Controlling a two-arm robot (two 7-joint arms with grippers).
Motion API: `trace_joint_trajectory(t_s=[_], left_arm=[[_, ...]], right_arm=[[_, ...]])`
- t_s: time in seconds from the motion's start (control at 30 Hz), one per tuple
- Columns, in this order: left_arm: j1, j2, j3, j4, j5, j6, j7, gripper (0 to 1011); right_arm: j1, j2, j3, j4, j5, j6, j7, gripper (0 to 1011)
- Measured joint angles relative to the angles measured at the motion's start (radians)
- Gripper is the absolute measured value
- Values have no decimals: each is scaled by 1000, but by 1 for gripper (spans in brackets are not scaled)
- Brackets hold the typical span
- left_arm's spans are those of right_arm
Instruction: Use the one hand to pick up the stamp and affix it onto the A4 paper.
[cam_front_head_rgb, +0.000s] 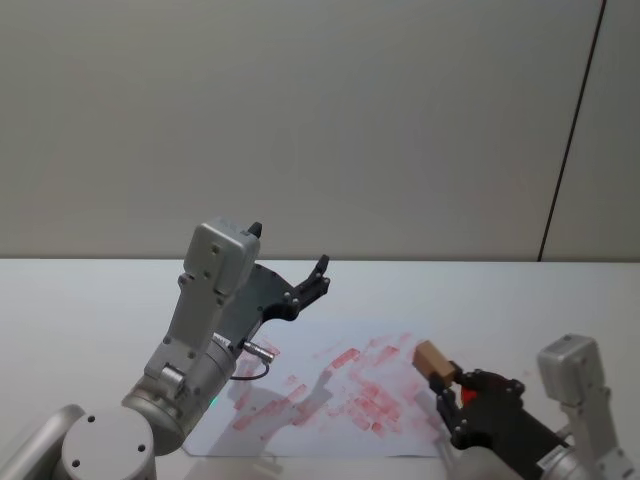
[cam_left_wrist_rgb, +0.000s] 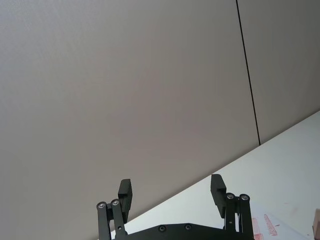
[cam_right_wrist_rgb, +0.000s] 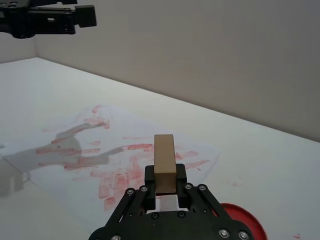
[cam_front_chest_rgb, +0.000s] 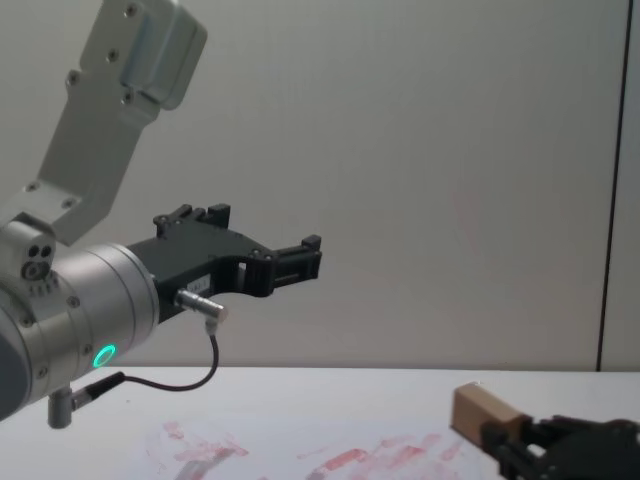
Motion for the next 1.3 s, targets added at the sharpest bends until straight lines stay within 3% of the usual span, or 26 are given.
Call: trace_joint_trajectory(t_s=[0.57, 1.3], left_arm=[[0, 0, 0, 0, 0, 0, 0, 1002], [0, 0, 0, 0, 0, 0, 0, 1002]], right_arm=[[61, -45, -31, 62, -51, 147, 76, 221], [120, -61, -31, 134, -83, 233, 120, 220]])
